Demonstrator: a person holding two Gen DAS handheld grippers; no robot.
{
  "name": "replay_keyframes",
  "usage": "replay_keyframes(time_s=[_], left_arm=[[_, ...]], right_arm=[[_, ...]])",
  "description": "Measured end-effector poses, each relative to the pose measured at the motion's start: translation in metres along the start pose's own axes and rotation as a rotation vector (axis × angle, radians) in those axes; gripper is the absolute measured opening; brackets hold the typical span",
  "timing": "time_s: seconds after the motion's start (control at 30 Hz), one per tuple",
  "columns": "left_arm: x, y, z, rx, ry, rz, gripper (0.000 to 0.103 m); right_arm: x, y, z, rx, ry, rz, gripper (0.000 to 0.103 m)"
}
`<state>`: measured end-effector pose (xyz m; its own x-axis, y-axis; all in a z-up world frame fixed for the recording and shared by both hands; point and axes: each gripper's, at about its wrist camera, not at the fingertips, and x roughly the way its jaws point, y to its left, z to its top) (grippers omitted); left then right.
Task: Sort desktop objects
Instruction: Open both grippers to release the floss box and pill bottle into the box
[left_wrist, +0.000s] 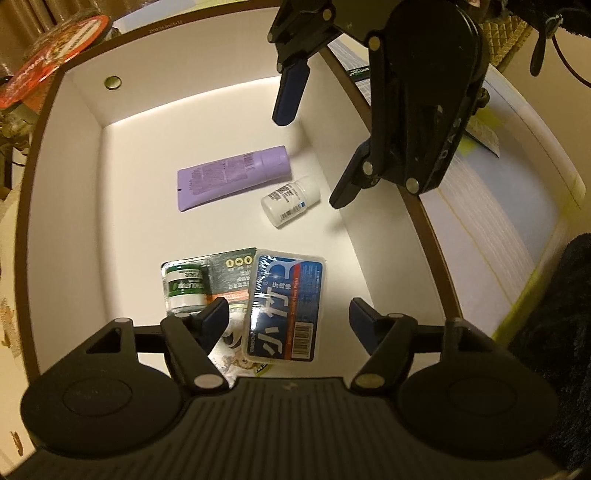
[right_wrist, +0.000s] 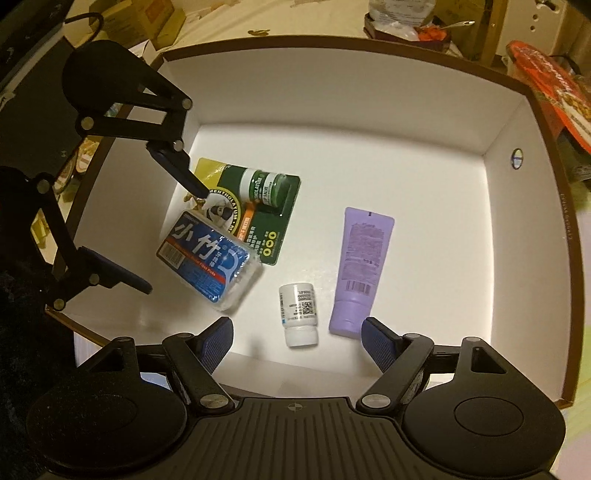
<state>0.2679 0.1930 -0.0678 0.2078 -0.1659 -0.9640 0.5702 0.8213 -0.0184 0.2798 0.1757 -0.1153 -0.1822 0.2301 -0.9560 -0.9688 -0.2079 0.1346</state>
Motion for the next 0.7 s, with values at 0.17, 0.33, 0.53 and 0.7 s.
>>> replay_keyframes(time_s=[0.17, 0.33, 0.53, 0.7], left_arm=[[-0.010, -0.004, -0.001, -0.010, -0.004, 0.036, 0.076], [-0.023, -0.008, -0.003, -0.023, -0.015, 0.085, 0.080], [-0.041, -0.014, -0.006, -0.041, -0.029, 0.139, 0.083], [-0.052, -0.022, -0.010, -0.048, -0.038, 0.181, 0.084]], right_arm=[[-0.007, 0.003, -0.001, 0.004, -0.013, -0.018, 0.079], [-0.013, 0.007, 0.000, 0.019, -0.040, -0.068, 0.079], [-0.030, 0.009, -0.002, 0.058, -0.077, -0.127, 0.080], [-0.048, 0.015, -0.007, 0.075, -0.110, -0.163, 0.080]])
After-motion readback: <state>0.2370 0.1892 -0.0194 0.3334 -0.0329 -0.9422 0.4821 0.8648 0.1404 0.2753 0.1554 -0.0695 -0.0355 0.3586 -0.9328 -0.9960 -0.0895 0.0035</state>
